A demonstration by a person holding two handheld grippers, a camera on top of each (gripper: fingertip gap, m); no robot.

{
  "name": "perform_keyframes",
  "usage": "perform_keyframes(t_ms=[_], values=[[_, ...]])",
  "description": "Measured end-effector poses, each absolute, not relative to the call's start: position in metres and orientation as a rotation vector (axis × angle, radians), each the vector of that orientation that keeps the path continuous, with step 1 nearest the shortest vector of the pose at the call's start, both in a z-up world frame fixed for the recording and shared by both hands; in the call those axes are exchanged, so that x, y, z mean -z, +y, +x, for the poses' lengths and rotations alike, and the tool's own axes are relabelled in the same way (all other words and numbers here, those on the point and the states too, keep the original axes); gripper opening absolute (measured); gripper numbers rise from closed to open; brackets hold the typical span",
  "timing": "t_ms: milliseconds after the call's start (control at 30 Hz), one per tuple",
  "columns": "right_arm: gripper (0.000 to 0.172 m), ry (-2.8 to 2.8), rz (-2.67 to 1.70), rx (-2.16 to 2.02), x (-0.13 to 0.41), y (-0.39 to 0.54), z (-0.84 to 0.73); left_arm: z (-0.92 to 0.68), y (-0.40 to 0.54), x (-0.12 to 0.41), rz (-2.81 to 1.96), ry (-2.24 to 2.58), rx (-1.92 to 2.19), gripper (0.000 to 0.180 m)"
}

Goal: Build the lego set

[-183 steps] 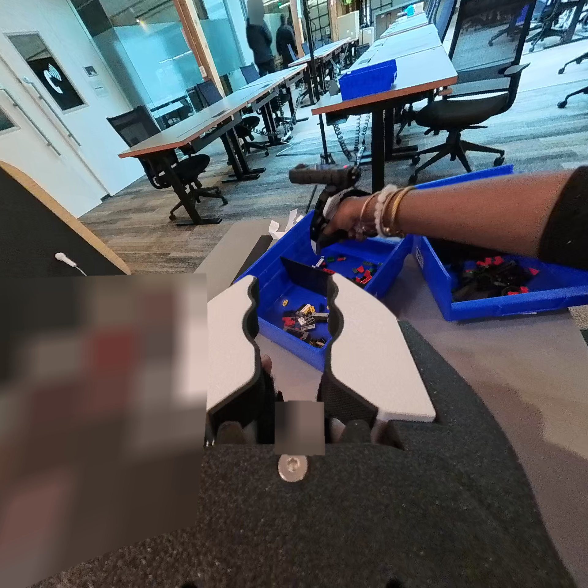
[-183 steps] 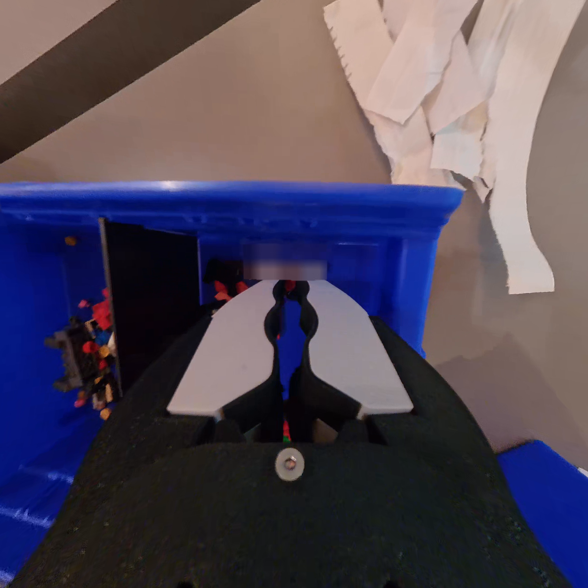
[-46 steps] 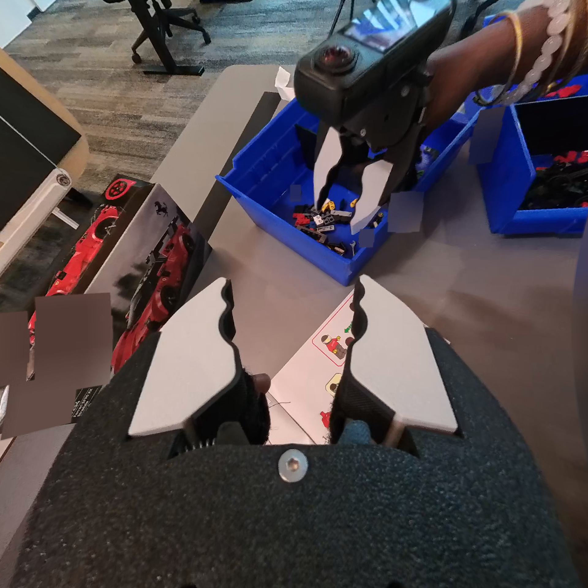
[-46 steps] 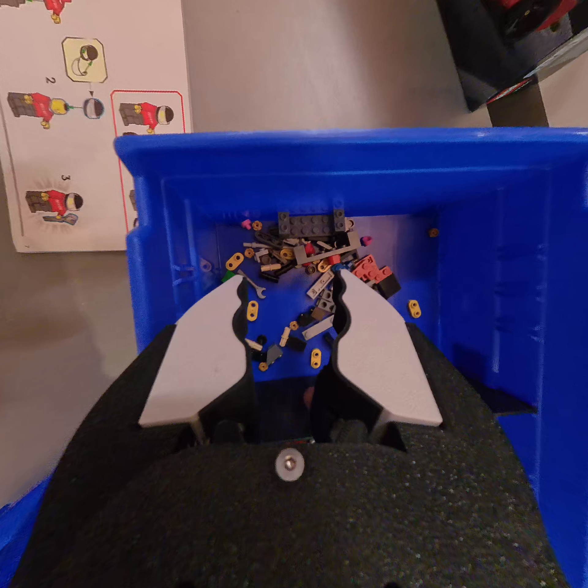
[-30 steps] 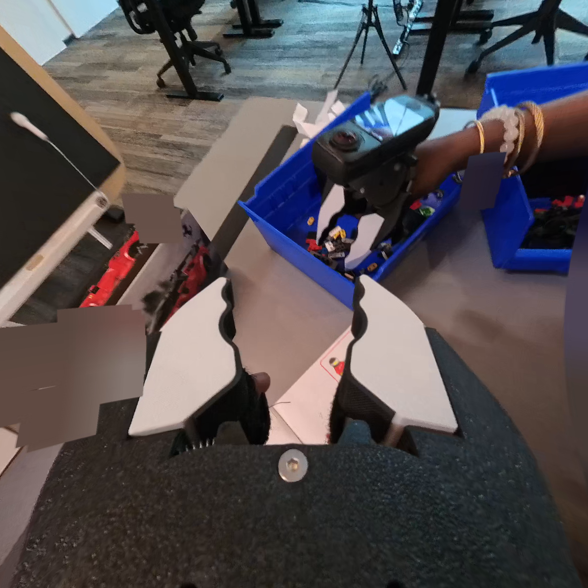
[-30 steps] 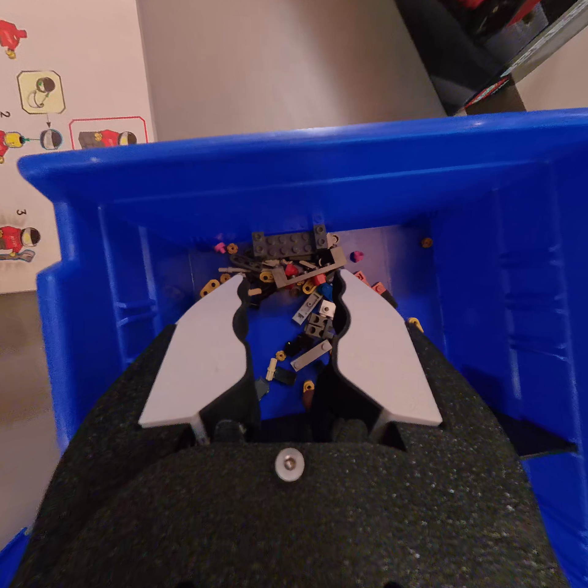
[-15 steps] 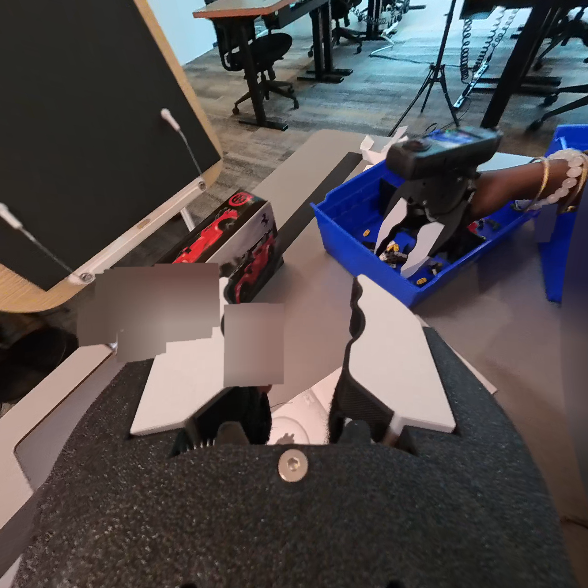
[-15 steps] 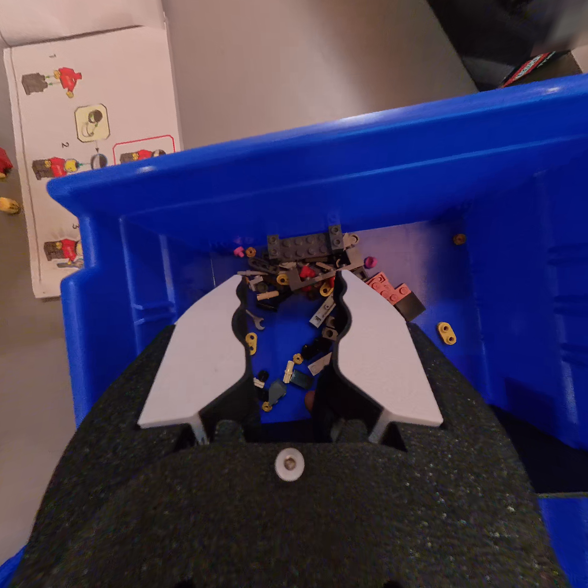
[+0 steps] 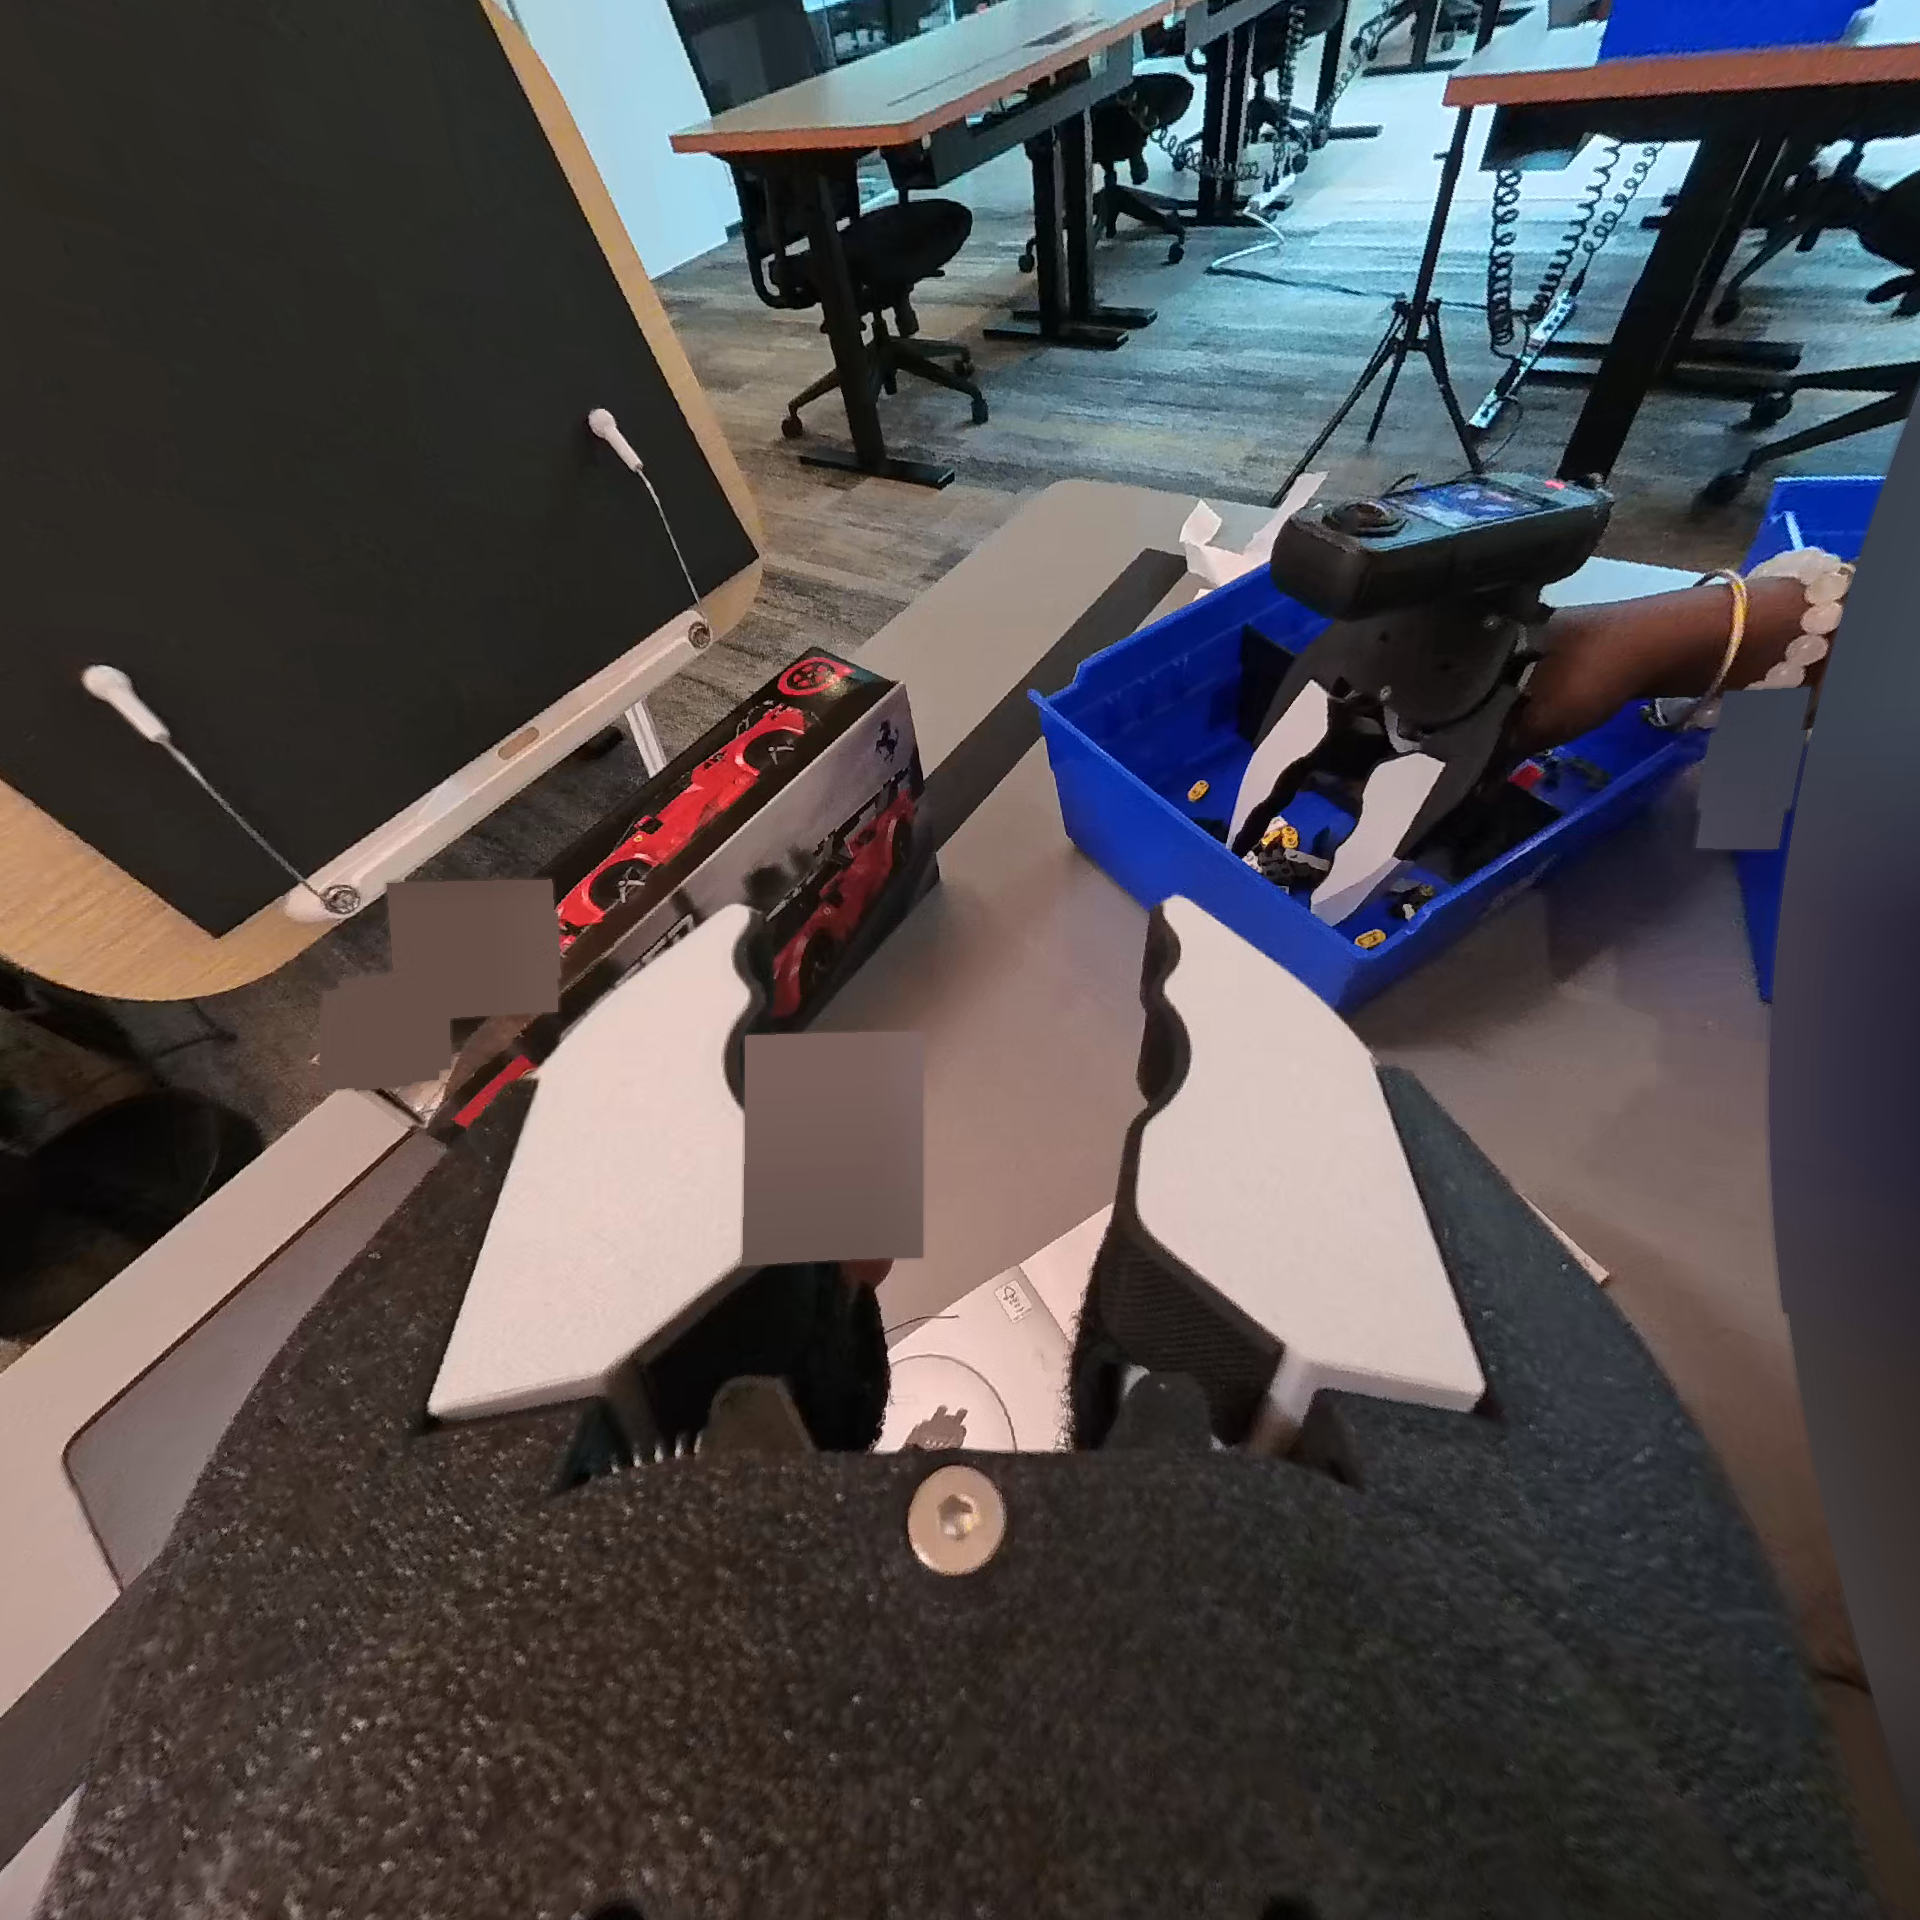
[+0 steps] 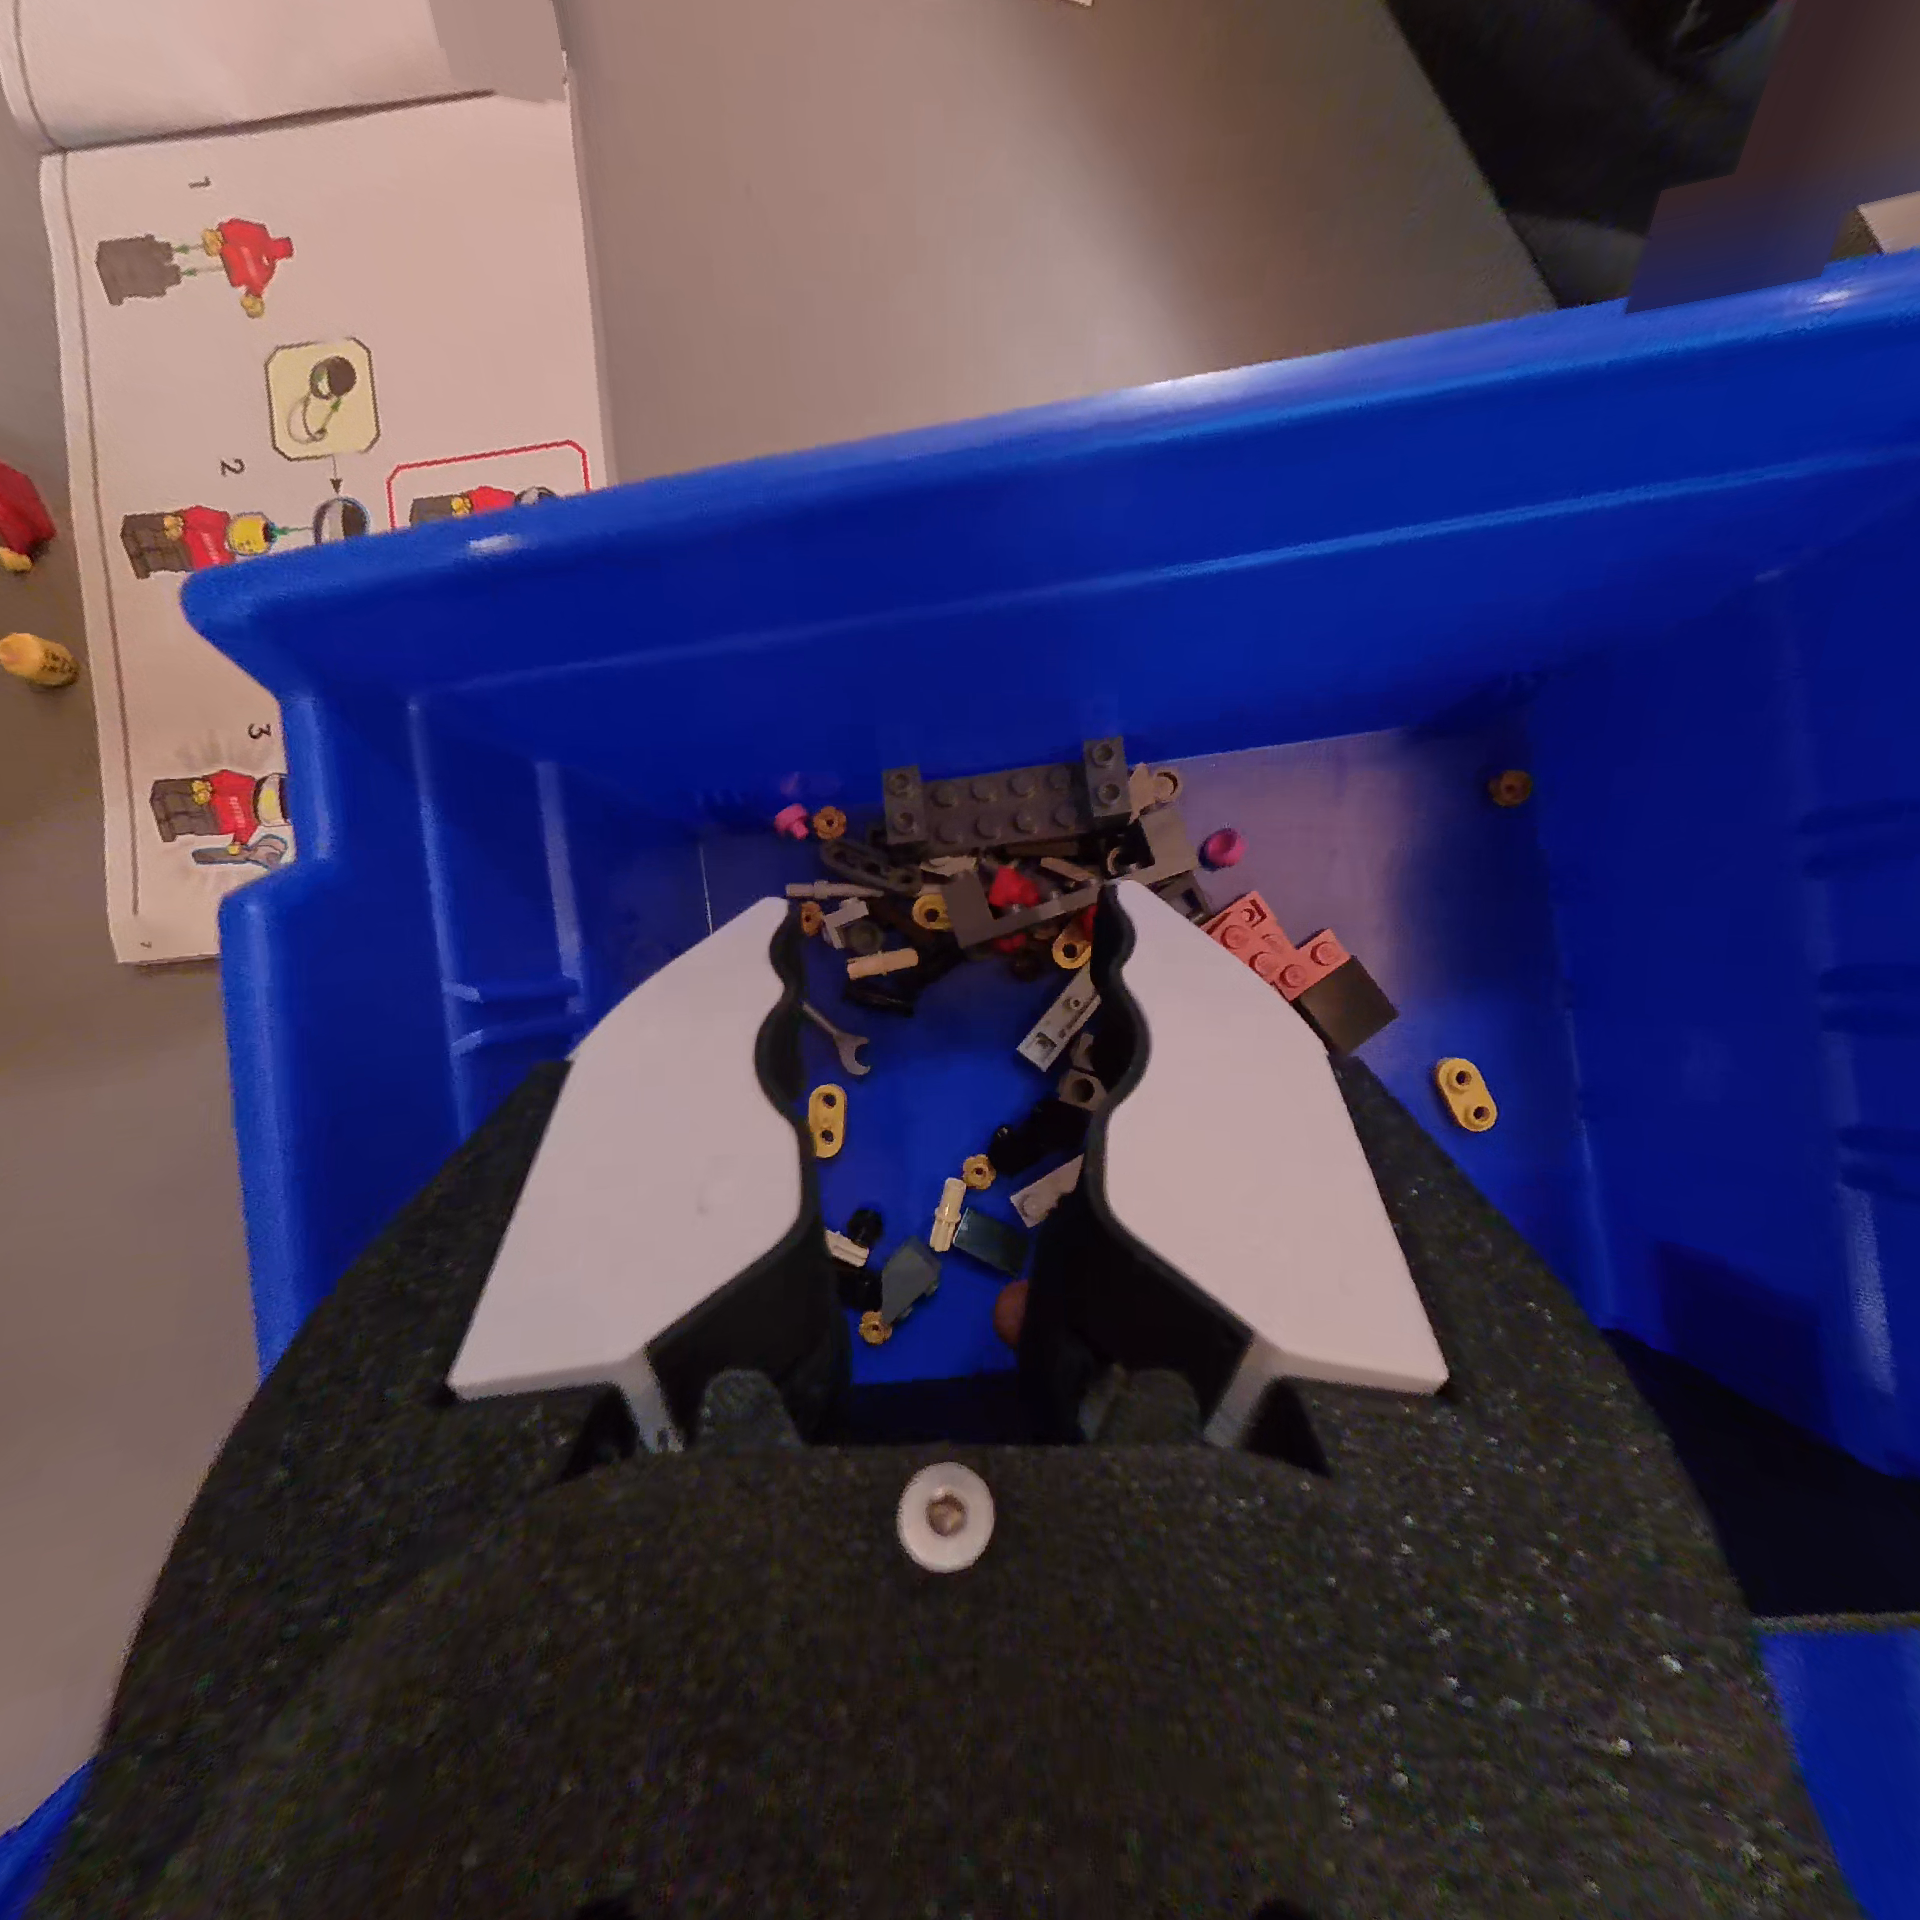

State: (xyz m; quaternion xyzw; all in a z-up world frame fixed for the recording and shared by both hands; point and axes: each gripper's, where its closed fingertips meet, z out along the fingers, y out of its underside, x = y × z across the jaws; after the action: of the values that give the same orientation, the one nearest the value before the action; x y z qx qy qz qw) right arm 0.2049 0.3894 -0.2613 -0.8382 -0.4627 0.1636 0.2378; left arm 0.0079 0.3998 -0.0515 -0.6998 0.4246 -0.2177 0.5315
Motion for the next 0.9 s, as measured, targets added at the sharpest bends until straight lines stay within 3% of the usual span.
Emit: perform_keyframes(t_ms=[300,767,900], values=[[0.043,-1.22,-2.285,-0.5,0.257,0.391,0.204,-0.001,0.397,0.047,-1.666,0.988,0.502,0.067],[0.04,-1.22,-2.28,-0.531,0.256,0.39,0.203,-0.009,0.396,0.04,-1.64,0.95,0.476,0.066],[0.047,-1.194,-2.203,-0.596,0.245,0.388,0.199,-0.005,0.398,0.04,-1.639,0.954,0.466,0.066]])
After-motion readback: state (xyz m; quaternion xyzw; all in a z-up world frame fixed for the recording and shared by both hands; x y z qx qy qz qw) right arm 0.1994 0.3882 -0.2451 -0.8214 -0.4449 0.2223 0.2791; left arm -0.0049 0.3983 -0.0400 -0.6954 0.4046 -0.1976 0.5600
